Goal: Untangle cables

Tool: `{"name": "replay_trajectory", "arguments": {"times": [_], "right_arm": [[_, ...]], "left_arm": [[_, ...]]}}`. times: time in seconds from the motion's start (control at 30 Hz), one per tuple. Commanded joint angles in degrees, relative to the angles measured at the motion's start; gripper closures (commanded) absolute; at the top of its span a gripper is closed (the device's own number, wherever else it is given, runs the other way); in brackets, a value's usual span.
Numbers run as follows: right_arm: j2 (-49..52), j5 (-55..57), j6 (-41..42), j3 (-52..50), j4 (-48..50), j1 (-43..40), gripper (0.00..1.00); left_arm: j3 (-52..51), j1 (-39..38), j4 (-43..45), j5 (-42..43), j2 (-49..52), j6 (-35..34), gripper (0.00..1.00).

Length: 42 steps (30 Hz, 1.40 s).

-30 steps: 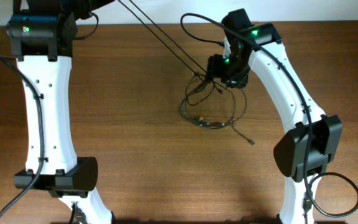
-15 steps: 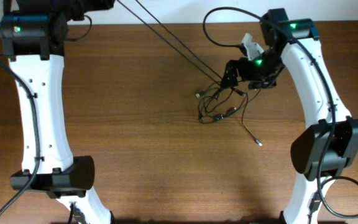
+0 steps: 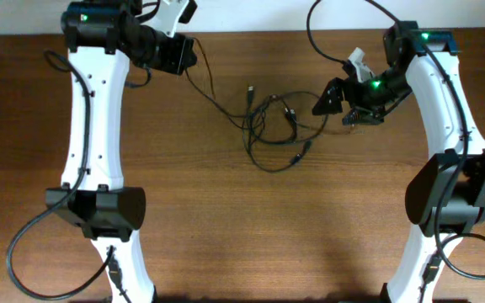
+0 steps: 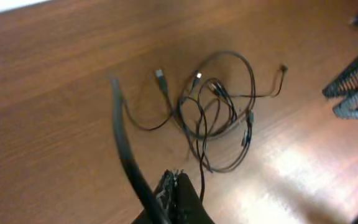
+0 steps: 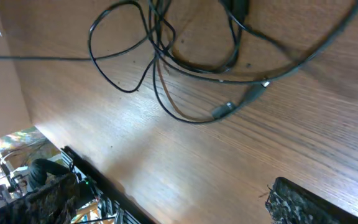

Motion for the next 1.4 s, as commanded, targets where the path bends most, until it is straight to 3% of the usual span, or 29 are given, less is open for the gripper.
{"name": "replay_trajectory", "arguments": {"times": [0.0,0.1,0.33,0.4,0.5,0.53,0.63,0.67,0.77,0.9,1.23,1.37], "right_arm": [[0.46,-3.87,1.49,-0.15,1.70,1.88,0.01],[0.46,-3.72,3.96,-0.15,4.59,4.17,0.01],[0.50,7.04,15.61,-0.17,9.03,4.37,0.01],[0.50,7.80,16.22,-0.17,9.25,4.37,0.01],[0.50,6.43,15.76,-0.17,9.29,4.39,0.01],[0.50,2.67,13.16,-0.17,9.51,4.44,0.01],[0.50,-10.51,6.64,-0.17,9.68,5.01,0.01],[0.50,-10.71,6.62,-0.17,9.81,5.60,0.01],[0.50,-10.45,5.75,-0.17,11.06,8.90,0.01],[0.83,-10.05,5.84,-1.49,15.93,14.73,0.01],[0.85,-2.49,7.96,-5.38,25.35,16.39,0.01],[0.94,-2.51,3.65,-7.15,25.68,18.67,0.01]], "left_arm": [[1.20,-0.33,6.21,9.09,-1.51,-2.25,1.00],[6.54,-0.33,17.59,24.11,-3.34,-3.34,1.00],[23.80,-0.33,42.66,25.57,-10.75,-18.95,1.00],[25.81,-0.35,38.58,15.47,-13.44,-22.23,1.00],[25.55,-1.27,22.91,-7.10,-13.73,-29.33,1.00],[24.81,-1.64,20.24,-7.87,-12.76,-29.42,1.00],[20.81,-1.62,19.50,16.48,-8.98,-26.14,1.00],[20.09,-1.62,19.54,19.50,-7.54,-26.21,1.00],[19.96,-1.62,20.24,19.87,-5.09,-29.88,1.00],[20.85,-0.02,22.93,19.89,-6.93,-29.92,1.00],[20.85,1.64,24.00,24.90,-8.50,-32.92,1.00],[20.85,1.64,24.68,24.87,-8.48,-32.92,1.00]]}}
